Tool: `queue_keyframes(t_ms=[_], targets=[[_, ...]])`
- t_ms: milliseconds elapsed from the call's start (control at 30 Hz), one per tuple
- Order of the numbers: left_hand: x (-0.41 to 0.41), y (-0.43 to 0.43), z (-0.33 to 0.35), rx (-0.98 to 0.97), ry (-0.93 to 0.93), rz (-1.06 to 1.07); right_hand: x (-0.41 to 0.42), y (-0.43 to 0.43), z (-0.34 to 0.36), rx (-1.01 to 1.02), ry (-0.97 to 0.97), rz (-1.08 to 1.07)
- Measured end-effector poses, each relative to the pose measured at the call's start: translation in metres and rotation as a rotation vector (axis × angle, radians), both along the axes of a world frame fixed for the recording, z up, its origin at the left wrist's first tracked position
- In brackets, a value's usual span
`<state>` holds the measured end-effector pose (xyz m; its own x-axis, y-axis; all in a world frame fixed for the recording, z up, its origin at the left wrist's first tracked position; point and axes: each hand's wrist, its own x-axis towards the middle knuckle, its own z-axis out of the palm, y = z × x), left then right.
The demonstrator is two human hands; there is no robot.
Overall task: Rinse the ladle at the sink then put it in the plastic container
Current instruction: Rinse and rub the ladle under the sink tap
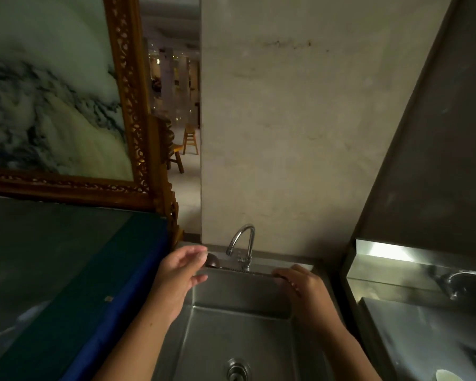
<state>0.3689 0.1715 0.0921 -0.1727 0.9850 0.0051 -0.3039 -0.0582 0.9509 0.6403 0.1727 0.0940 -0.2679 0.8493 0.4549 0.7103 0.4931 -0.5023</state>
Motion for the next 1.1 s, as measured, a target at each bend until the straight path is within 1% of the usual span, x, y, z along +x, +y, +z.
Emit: queue_keyframes(t_ms=[333,400,500,633,733,800,933,1033,1100], targets=[[-0.007,-0.004,0.004,0.028,-0.04,-0.019,-0.006,-0.002,0.011,0.032,0.024,-0.001],[-0.006,-0.006,0.005,0.047,-0.094,-0.033,-0.008,-0.001,0.012,0.043,0.036,-0.002],[-0.001,-0.008,0.001,0.068,-0.225,-0.118,-0.014,0.0,0.012,0.049,0.069,-0.028],[0.018,-0.011,-0.009,-0.02,-0.352,-0.238,-0.028,-0.002,0.01,-0.005,0.137,-0.035],[0.024,-0.01,-0.011,-0.073,-0.475,-0.295,-0.038,-0.003,0.007,-0.115,0.149,-0.011],[0.023,-0.008,-0.011,-0.11,-0.52,-0.271,-0.041,-0.004,0.004,-0.186,0.139,0.0],[0.015,-0.005,-0.019,-0.15,-0.482,-0.191,-0.05,-0.006,0.001,-0.269,0.141,-0.004],[0.009,-0.001,-0.026,-0.174,-0.475,-0.133,-0.061,-0.009,0.001,-0.198,0.111,-0.08],[0.007,0.003,-0.029,-0.178,-0.496,-0.115,-0.069,-0.01,0.003,-0.072,-0.03,-0.143]])
